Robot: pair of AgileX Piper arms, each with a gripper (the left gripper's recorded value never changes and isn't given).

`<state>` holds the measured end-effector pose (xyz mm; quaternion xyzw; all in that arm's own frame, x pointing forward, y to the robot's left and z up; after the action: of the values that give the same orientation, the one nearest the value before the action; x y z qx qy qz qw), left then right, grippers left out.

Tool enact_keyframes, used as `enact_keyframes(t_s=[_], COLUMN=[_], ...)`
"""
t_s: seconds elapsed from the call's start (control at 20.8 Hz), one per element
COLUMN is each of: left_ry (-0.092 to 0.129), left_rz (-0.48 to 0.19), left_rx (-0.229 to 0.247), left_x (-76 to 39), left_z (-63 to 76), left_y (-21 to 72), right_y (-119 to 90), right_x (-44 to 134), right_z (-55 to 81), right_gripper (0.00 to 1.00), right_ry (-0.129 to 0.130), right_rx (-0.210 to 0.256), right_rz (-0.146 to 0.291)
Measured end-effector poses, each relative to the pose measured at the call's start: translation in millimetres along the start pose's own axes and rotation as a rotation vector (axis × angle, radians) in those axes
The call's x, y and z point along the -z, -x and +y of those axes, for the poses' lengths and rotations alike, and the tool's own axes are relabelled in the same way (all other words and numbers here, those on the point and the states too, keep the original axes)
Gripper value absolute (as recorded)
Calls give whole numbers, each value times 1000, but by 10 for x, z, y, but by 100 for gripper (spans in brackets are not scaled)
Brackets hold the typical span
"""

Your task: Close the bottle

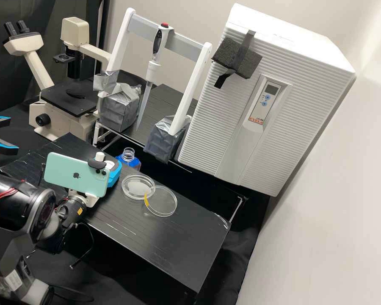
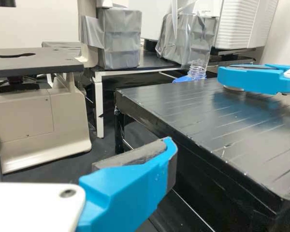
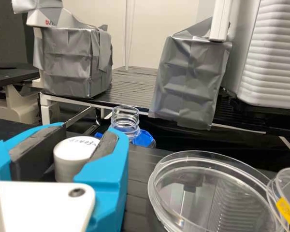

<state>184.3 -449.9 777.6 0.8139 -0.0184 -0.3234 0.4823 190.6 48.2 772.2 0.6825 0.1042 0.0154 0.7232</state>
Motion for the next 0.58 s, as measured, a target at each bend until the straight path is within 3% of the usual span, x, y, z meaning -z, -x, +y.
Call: enact_keyframes(t_s=[0.29, 0.58], left_ry=[0, 0], left_rz=[0, 0], left_rx=[0, 0], left_x=[0, 0], left_z=[0, 0], left_y=[0, 0], right_y=[-16, -171], right_x=[8, 115], right_z=[12, 167], right_gripper=[0, 0], right_ry=[1, 2], right_rx=[-5, -77], right_rz=[5, 56])
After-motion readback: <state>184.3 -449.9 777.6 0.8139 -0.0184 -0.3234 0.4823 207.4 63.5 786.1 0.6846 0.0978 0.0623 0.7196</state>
